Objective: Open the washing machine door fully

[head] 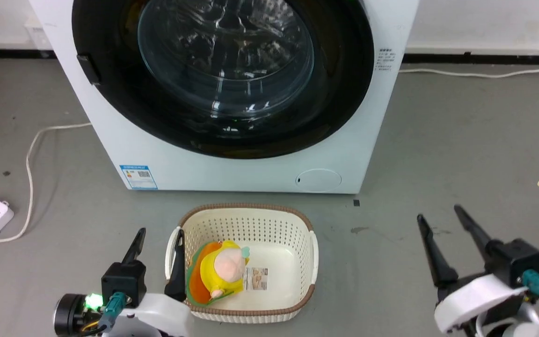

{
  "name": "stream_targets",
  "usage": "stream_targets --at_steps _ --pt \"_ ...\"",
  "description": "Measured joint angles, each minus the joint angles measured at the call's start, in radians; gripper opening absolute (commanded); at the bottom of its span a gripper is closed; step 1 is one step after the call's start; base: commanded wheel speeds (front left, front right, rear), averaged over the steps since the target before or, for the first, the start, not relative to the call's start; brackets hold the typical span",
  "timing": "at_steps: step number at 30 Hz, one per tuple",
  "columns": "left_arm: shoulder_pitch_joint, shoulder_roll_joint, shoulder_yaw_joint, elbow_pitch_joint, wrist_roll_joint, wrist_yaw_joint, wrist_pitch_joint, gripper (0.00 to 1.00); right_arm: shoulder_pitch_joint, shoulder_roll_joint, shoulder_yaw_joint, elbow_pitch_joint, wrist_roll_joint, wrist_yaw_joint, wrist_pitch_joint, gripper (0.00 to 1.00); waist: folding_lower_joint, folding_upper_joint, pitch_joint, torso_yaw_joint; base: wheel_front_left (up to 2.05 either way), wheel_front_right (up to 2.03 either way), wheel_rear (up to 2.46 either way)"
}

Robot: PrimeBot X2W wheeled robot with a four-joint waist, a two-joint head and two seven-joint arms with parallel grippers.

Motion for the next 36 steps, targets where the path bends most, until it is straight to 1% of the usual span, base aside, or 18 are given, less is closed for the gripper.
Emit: stream_targets --at_steps 8,16,21,22,23,24,31,36 --pt "-0.025 0.002 -0.009 -0.005 0.0 0.013 -0.016 1.0 -0.095 -0.03 0.007 0.004 0.053 0.0 -0.003 1.0 0.0001 0.0 0.048 0.008 0.0 0.0 0.0" --pt "-0.05 0.005 -0.021 -0.011 0.0 0.016 -0.034 1.0 -0.218 -0.051 0.005 0.027 0.113 0.0 0.008 1.0 0.0001 0.0 0.094 0.018 0.0 0.0 0.0" --pt "-0.065 0.006 -0.035 -0.012 0.0 0.023 -0.044 1.0 -0.294 -0.065 0.001 0.055 0.142 0.0 0.016 1.0 0.0001 0.0 0.121 0.029 0.0 0.0 0.0" --pt "-0.075 0.006 -0.043 -0.012 0.0 0.026 -0.049 1.0 -0.334 -0.067 -0.008 0.08 0.165 0.0 0.016 1.0 0.0002 0.0 0.133 0.037 0.0 0.0 0.0" --pt "-0.076 0.006 -0.045 -0.012 0.0 0.026 -0.053 1.0 -0.346 -0.066 -0.012 0.089 0.177 0.0 0.019 0.53 0.0001 0.0 0.136 0.04 0.0 0.0 0.0" --pt "-0.077 0.006 -0.046 -0.012 0.0 0.028 -0.054 1.0 -0.359 -0.064 -0.021 0.097 0.194 0.0 0.026 0.0 0.0001 0.0 0.139 0.043 0.0 0.0 0.0" --pt "-0.091 0.009 -0.063 -0.012 0.0 0.034 -0.068 1.0 -0.474 -0.055 -0.071 0.16 0.295 0.0 0.069 0.0 0.0001 0.0 0.169 0.058 0.0 0.0 0.0" --pt "-0.105 0.011 -0.075 -0.012 0.0 0.04 -0.079 1.0 -0.576 -0.043 -0.12 0.227 0.357 0.0 0.107 0.0 0.0001 0.0 0.197 0.066 0.0 0.0 0.0"
